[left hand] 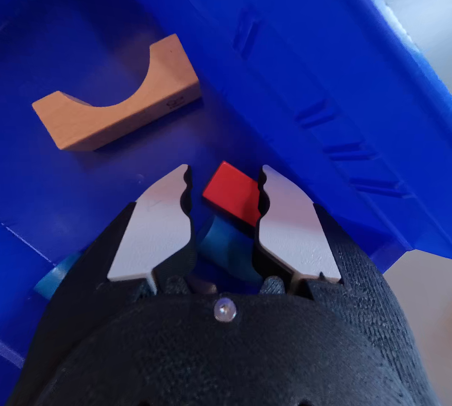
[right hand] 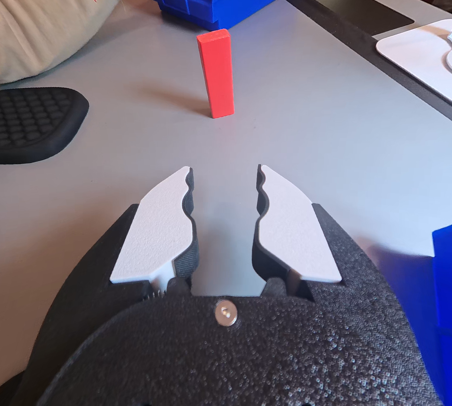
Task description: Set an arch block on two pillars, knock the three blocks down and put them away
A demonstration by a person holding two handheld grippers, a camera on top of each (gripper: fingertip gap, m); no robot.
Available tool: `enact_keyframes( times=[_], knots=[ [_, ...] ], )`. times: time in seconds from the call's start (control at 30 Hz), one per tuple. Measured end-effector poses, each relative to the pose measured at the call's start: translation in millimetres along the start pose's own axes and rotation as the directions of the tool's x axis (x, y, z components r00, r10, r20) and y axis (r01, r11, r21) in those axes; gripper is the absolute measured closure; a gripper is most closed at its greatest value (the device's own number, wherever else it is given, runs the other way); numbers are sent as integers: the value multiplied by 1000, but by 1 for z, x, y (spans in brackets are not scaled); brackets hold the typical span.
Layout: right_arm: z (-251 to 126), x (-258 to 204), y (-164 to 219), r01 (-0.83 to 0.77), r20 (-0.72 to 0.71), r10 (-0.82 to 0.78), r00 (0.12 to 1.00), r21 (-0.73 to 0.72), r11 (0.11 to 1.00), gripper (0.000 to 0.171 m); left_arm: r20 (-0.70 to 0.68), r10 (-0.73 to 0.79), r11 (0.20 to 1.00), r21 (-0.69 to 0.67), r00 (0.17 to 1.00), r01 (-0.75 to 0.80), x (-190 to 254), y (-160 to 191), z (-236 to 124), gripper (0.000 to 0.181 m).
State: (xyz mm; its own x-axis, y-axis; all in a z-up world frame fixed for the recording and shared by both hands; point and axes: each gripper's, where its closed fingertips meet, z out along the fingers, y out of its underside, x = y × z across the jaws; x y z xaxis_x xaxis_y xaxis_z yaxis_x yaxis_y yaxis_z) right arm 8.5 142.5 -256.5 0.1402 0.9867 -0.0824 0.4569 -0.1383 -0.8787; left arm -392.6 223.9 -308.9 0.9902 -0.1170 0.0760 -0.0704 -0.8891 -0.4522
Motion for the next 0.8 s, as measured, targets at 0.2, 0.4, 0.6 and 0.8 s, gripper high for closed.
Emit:
enact_keyframes(
  times=[0.2,0.4,0.6,0.8],
  knots=[
    [1,-1,0,-4,1,4,1000,-1,1000,122,-25,125,990,73,992,-123,16,-14,9,165],
    [-4,5,-3,-7,-16,8,1000,15,1000,122,2,159,959,236,987,-155,9,-38,-18,173],
    [-5,8,-2,-21,-23,21,1000,21,1000,122,-78,79,979,196,994,-62,6,-24,-34,130],
    [-1,7,4,-19,-22,19,1000,-5,1000,122,-66,96,995,3,993,-96,12,2,-1,123]
  ],
)
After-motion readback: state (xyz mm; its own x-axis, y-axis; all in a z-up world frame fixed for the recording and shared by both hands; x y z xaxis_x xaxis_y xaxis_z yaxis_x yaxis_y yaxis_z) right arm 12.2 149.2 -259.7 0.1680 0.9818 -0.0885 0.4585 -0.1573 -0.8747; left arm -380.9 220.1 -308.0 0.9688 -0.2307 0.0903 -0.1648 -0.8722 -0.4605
